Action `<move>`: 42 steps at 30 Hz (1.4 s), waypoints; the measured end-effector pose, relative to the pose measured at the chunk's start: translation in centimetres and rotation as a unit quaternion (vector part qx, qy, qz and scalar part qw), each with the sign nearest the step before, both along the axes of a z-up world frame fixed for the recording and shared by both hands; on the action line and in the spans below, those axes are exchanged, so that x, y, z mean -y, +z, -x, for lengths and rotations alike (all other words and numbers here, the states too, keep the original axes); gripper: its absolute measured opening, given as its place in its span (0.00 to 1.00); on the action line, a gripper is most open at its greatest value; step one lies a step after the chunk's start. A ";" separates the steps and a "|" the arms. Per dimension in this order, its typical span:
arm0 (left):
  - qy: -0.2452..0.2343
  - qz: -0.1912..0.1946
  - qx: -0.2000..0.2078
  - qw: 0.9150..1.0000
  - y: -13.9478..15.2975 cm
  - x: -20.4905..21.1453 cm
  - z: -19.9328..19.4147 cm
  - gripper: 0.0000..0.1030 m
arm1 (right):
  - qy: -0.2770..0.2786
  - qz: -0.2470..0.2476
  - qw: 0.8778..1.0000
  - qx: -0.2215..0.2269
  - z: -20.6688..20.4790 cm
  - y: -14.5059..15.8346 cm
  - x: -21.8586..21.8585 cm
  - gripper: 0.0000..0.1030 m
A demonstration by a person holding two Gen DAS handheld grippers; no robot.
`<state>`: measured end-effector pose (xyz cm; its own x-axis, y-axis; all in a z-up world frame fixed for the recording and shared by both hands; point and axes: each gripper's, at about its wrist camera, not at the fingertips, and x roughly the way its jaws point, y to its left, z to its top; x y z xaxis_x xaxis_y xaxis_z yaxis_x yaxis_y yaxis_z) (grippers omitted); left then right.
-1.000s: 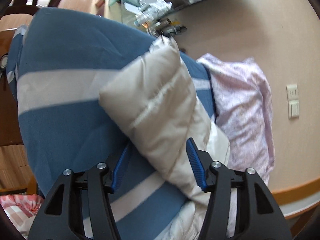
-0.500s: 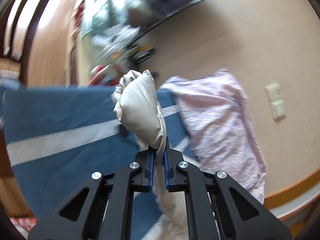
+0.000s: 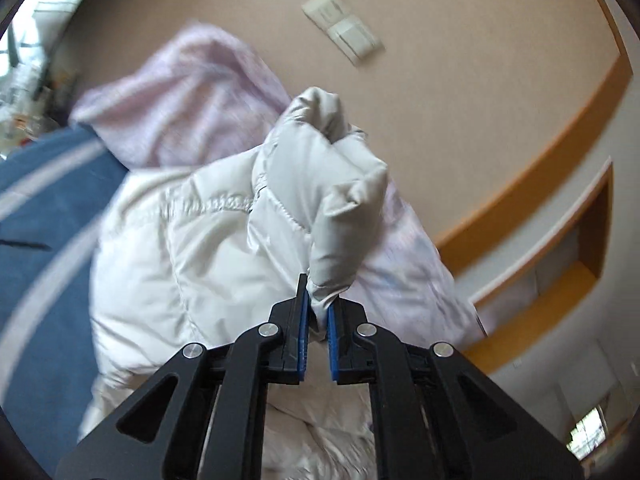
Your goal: Fold large clothes
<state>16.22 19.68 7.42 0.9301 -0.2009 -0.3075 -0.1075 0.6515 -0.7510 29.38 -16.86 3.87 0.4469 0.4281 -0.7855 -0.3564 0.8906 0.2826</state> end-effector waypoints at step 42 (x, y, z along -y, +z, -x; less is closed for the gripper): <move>-0.062 -0.228 -0.198 0.951 -10.8 2.5 1.3 0.97 | 0.001 -0.056 0.996 -0.075 -3.5 -4.0 -1.5 0.14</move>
<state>14.96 17.13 -3.33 0.7004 -0.0630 -0.7110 -0.2246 0.9260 -0.3034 32.93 -15.37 -0.17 0.3267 0.5169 -0.7912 -0.3036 0.8502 0.4301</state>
